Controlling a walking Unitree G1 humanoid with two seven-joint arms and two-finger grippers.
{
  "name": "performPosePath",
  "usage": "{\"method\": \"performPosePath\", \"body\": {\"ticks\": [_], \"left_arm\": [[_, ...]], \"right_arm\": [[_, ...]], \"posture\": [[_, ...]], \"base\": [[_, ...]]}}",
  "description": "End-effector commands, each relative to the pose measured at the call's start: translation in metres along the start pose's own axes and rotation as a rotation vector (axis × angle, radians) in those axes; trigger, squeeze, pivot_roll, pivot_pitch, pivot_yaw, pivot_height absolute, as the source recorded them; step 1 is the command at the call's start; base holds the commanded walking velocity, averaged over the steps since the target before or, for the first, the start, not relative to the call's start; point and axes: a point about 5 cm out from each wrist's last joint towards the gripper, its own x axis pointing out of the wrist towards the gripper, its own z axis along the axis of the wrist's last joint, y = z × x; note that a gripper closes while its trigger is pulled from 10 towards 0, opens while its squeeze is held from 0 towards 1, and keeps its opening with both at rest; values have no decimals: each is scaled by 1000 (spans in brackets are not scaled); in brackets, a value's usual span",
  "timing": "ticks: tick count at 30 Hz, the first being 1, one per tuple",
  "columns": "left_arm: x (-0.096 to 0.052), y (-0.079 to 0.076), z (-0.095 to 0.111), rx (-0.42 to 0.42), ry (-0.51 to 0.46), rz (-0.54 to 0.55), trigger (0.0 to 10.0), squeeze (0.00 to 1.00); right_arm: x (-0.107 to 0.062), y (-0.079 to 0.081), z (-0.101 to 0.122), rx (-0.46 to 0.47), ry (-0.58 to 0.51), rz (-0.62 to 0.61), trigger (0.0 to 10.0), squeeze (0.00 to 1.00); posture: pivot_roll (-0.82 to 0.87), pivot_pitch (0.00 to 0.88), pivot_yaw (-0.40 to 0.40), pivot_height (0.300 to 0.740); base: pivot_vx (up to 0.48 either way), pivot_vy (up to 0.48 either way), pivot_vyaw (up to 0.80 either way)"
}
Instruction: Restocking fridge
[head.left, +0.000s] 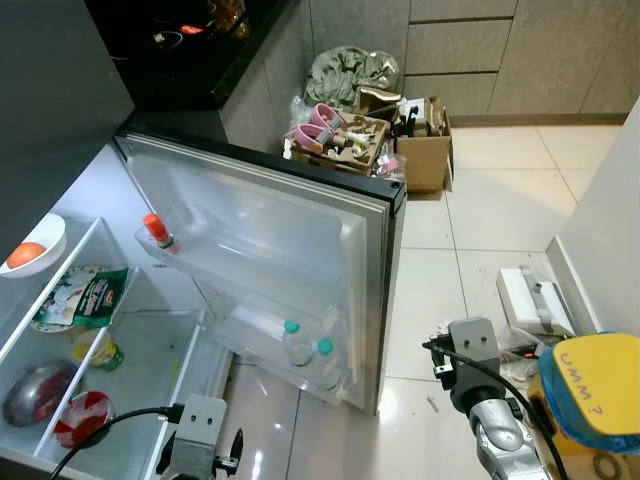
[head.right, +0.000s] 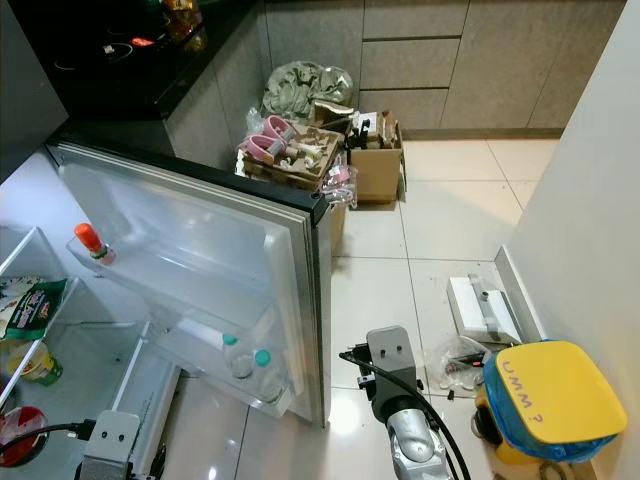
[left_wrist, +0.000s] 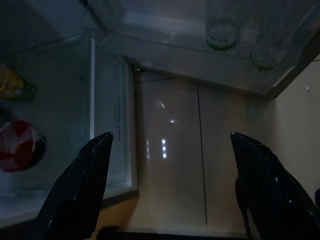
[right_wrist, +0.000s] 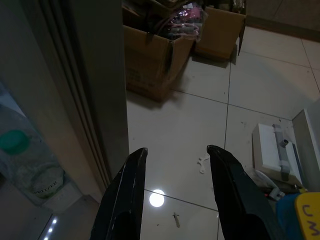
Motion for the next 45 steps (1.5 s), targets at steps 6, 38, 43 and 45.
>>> {"method": "performPosePath", "body": {"ticks": [6, 38, 43, 45], "left_arm": [[-4, 3, -10, -1, 41, 8, 10000, 0], [-1, 1, -6, 1, 33, -10, 10000, 0], [-1, 0, -6, 5, 31, -14, 10000, 0], [-1, -1, -6, 6, 31, -14, 10000, 0]], "right_arm": [[-2, 1, -5, -1, 27, -7, 10000, 0], [-1, 0, -5, 37, 27, -19, 10000, 0], [-1, 0, -5, 37, 27, -15, 10000, 0], [-1, 0, -5, 37, 26, -13, 10000, 0]], "posture": [[-90, 167, 76, 740], [-94, 160, 79, 740], [-94, 159, 79, 740], [-94, 158, 78, 740]], "base": [[0, 0, 794], [0, -10, 389], [0, -475, 0], [0, -480, 0]]}}
